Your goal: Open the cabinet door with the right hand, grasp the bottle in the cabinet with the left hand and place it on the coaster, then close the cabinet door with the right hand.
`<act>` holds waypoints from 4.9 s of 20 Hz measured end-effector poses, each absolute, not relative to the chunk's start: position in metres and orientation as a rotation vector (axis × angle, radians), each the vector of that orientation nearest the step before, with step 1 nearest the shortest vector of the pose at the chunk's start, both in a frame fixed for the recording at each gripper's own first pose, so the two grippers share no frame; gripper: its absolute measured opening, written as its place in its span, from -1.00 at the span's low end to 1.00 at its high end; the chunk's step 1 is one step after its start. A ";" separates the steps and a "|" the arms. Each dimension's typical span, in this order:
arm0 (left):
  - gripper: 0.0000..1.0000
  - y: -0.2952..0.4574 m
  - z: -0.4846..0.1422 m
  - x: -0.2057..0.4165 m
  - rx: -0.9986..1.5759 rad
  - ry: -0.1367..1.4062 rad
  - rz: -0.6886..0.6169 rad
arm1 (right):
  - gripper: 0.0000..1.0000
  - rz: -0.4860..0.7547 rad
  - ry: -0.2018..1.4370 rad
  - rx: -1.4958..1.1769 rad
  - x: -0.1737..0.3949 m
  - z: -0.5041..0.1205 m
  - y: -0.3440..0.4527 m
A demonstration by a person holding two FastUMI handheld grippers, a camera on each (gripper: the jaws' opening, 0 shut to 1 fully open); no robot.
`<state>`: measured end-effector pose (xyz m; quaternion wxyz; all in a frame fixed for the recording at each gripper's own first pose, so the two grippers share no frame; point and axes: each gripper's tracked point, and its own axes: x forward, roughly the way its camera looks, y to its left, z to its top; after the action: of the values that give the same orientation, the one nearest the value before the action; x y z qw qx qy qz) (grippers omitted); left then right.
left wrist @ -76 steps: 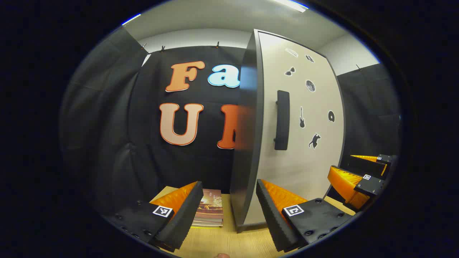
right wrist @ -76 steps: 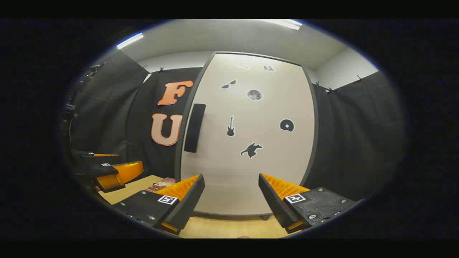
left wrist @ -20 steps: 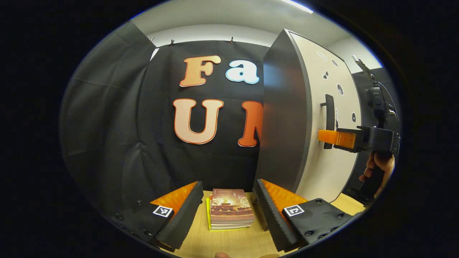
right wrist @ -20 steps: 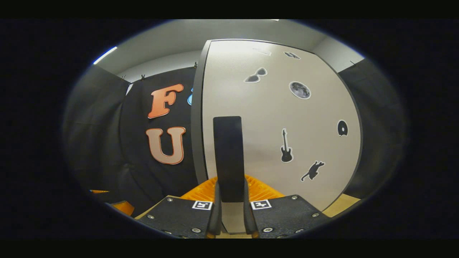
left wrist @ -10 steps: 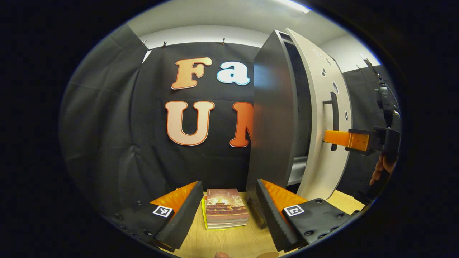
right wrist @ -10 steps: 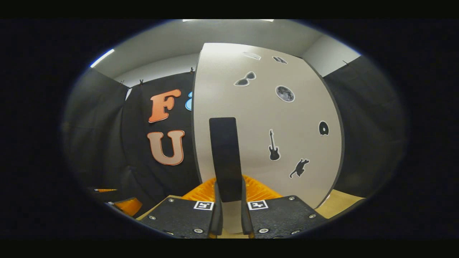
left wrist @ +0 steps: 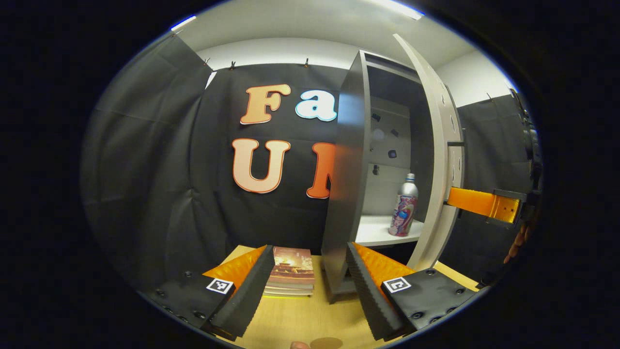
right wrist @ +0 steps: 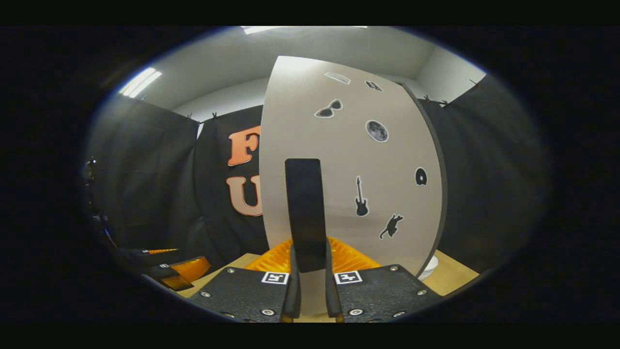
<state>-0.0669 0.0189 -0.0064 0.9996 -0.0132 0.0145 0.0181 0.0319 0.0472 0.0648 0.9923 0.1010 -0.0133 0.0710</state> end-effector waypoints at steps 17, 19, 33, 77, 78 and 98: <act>0.99 -0.072 0.028 -0.104 0.056 -0.078 0.017 | -0.60 0.140 -0.073 0.347 -0.022 0.056 -0.039; 0.99 -0.081 0.029 -0.100 0.057 -0.085 -0.007 | -0.62 0.040 -0.080 0.241 -0.021 0.060 -0.059; 0.93 -0.132 0.015 -0.083 0.007 -0.044 -0.115 | -0.82 -0.105 -0.060 0.201 -0.013 0.054 -0.135; 0.96 -0.166 0.004 0.050 0.019 -0.010 -0.385 | -0.30 -0.223 -0.030 0.041 0.084 0.049 0.013; 0.99 -0.167 0.002 0.056 0.019 -0.010 -0.400 | -0.24 -0.229 -0.030 0.041 0.093 0.048 0.018; 0.99 -0.225 0.007 0.153 0.067 -0.067 -0.437 | 0.87 -0.167 -0.021 0.016 0.173 0.023 0.024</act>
<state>0.1535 -0.2250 0.0073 0.9751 0.0332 -0.0333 -0.2167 0.1729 0.0238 0.0229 0.9965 0.0079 -0.0104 -0.0832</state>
